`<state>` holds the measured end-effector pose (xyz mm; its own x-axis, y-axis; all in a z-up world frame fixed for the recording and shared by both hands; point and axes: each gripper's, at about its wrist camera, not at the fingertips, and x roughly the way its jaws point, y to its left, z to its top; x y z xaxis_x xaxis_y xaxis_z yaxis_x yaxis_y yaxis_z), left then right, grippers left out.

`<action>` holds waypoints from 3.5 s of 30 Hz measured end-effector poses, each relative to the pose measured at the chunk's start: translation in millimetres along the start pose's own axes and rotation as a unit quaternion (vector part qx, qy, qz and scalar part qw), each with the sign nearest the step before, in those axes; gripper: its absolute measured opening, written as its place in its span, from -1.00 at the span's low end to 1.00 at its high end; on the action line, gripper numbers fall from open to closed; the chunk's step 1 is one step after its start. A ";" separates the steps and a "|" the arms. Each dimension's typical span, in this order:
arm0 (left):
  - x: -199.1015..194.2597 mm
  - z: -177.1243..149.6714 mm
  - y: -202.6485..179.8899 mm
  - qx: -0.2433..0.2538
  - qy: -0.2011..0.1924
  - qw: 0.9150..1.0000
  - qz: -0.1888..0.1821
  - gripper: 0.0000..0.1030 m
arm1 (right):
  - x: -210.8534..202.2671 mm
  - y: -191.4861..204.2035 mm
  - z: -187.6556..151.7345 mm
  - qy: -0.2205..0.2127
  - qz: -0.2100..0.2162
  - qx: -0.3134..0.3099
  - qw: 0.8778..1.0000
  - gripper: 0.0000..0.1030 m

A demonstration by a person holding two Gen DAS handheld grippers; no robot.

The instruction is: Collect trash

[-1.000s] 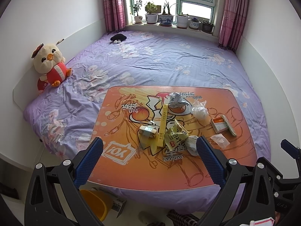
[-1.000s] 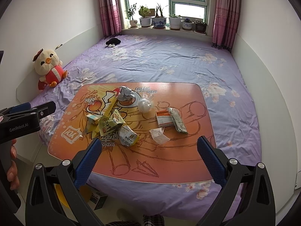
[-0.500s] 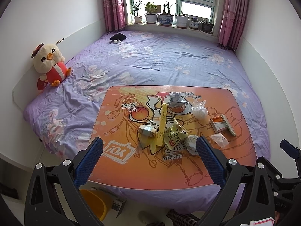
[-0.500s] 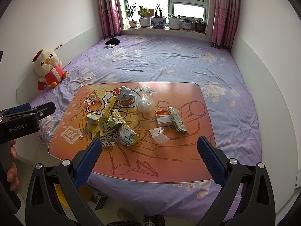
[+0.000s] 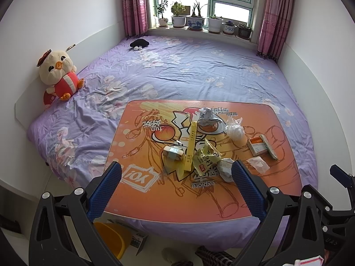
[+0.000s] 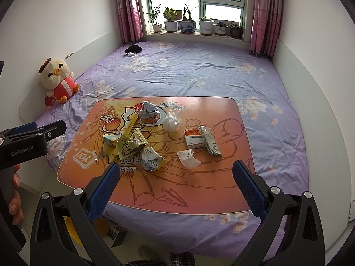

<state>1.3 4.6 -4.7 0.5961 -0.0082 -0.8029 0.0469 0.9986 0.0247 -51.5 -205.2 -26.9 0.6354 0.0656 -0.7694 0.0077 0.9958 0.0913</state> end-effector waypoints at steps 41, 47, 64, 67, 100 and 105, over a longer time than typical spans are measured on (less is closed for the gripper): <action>72.9 -68.0 0.3 0.000 0.067 0.998 -0.017 0.91 | 60.8 -37.2 -37.6 0.018 -0.001 -0.001 1.000 0.95; 109.5 -64.7 11.4 -0.017 0.081 0.996 -0.017 0.91 | 92.6 -53.5 -27.8 0.024 -0.003 -0.003 1.000 0.94; 191.4 -22.0 26.8 -0.020 0.083 0.996 -0.009 0.93 | 189.9 -85.5 8.5 0.081 -0.005 -0.032 0.996 0.36; 195.8 -17.8 27.3 -0.024 0.080 0.996 -0.014 0.93 | 198.3 -90.1 6.9 0.091 -0.011 -0.036 0.995 0.30; 214.2 -4.5 26.4 0.027 0.078 0.996 -0.028 0.76 | 221.3 -94.7 21.6 0.082 0.009 -0.049 0.995 -0.27; 206.9 -4.5 22.7 0.037 0.067 0.997 -0.032 0.00 | 218.0 -91.9 18.7 0.078 0.016 -0.058 0.995 -0.43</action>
<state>122.1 25.8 -172.9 0.4782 -0.0604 -0.8762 0.1439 0.9895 0.0103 100.8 -283.6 -191.2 0.5055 0.0980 -0.8573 -0.1066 0.9930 0.0506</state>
